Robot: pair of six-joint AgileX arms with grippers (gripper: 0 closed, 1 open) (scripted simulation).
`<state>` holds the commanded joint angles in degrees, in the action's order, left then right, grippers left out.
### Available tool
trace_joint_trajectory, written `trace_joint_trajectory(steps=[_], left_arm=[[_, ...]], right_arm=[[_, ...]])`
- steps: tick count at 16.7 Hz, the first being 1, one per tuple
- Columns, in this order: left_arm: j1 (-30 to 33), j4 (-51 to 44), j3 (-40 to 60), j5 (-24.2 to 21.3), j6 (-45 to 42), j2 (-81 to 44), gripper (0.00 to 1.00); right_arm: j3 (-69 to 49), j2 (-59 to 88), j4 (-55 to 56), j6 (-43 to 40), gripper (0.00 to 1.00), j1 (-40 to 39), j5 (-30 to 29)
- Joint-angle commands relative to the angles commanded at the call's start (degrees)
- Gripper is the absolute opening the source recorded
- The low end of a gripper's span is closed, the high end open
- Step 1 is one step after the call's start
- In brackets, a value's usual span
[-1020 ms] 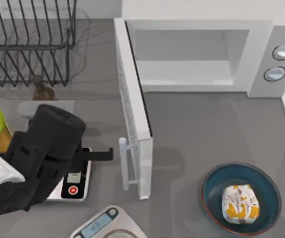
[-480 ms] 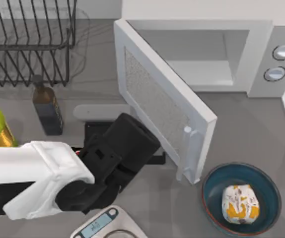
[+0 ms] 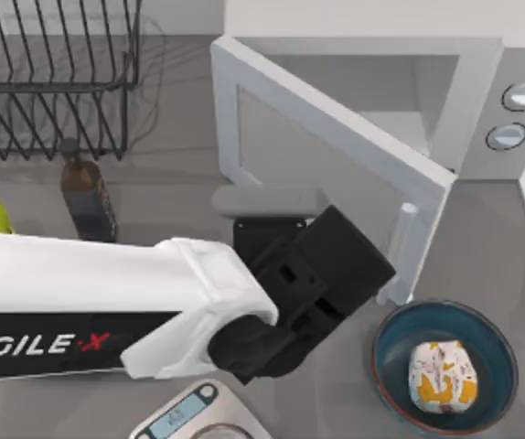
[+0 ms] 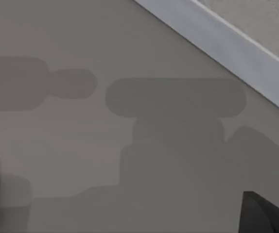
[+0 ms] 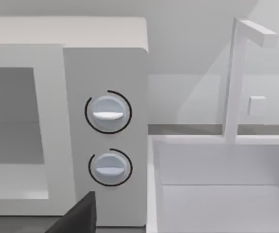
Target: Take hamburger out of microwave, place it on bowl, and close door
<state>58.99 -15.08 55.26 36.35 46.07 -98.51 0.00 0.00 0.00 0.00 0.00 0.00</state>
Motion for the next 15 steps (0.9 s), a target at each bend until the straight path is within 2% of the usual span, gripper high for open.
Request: trace_joint_trajectory(steps=[4,11,15], left_arm=[[3.8,-3.8,8.0,1.9,4.0,-6.7,0.0],[4.5,-5.4,10.6,2.2,5.0,-8.9,0.0],[7.3,-10.6,21.9,3.4,8.0,-16.4,0.0]], right_arm=[[0.0,0.0,0.0,0.0,1.0,0.0,0.0],[0.0,0.0,0.0,0.0,1.0,0.0,0.0],[0.0,0.0,0.0,0.0,1.0,0.0,0.0]])
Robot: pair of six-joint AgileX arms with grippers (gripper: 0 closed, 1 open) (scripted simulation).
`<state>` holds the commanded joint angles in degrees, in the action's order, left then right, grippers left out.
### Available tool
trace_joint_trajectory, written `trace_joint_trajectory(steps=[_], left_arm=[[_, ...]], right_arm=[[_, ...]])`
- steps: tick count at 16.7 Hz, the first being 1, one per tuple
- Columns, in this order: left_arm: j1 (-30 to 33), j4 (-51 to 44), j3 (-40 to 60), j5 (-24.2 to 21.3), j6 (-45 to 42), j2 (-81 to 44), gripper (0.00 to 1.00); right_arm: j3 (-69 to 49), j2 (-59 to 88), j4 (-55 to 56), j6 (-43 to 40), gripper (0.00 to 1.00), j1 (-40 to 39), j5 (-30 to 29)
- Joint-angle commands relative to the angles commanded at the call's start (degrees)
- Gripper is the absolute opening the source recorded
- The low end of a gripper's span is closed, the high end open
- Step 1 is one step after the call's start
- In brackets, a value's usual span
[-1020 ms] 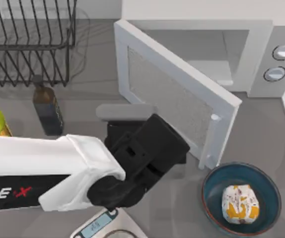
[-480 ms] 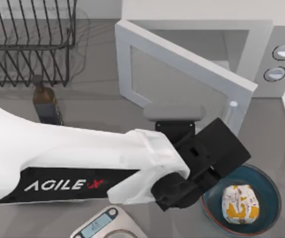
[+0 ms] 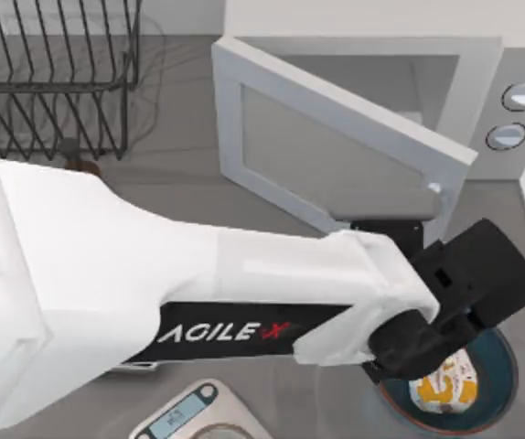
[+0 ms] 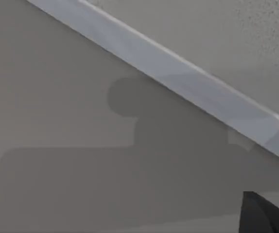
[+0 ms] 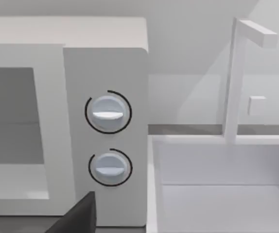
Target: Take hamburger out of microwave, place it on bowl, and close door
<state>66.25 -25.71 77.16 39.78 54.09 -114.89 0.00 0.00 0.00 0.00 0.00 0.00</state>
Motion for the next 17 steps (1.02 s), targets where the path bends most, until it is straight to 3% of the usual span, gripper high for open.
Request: trace_joint_trajectory(steps=[5,11,17], left_arm=[[2.6,-6.7,13.6,1.0,3.1,-8.3,0.0],[2.5,-7.3,15.0,0.9,3.3,-9.3,0.0],[-6.1,-4.0,25.9,-3.2,-6.6,-17.1,0.0]], right_arm=[[0.0,0.0,0.0,0.0,1.0,0.0,0.0],[0.0,0.0,0.0,0.0,1.0,0.0,0.0],[0.0,0.0,0.0,0.0,1.0,0.0,0.0]])
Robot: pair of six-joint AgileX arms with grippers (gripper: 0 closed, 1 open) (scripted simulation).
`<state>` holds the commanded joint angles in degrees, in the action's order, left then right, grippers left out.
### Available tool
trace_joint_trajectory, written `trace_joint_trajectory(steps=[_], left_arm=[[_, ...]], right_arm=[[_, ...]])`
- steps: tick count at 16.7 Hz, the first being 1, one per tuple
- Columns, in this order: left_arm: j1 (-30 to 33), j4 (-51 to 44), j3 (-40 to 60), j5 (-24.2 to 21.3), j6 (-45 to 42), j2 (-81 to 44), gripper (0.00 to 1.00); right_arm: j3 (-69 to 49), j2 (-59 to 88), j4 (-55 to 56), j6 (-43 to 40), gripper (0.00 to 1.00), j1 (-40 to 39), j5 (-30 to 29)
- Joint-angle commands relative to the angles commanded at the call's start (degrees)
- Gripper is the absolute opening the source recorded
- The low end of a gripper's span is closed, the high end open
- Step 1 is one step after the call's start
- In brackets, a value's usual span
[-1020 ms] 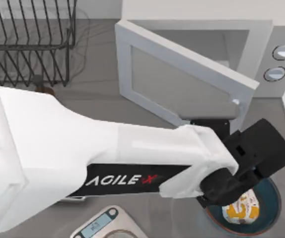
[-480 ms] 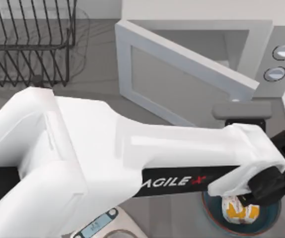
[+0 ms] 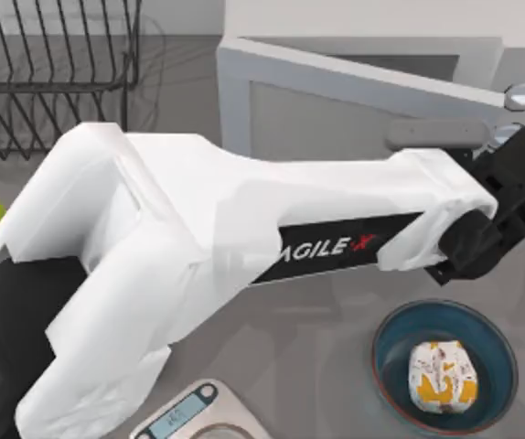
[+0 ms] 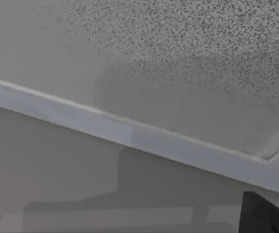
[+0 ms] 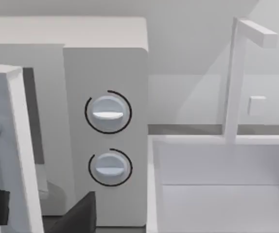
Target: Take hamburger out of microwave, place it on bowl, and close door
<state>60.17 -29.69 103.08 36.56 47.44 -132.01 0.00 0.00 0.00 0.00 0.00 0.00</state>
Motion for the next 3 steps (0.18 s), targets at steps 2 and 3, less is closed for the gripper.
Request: trace_joint_trajectory(steps=[2,3], left_arm=[[-1.9,0.8,2.0,-1.0,-2.0,-1.7,0.0],[-2.0,0.9,2.1,-1.1,-2.1,-1.9,0.0]], right_arm=[[0.0,0.0,0.0,0.0,1.0,0.0,0.0],[0.0,0.0,0.0,0.0,1.0,0.0,0.0]])
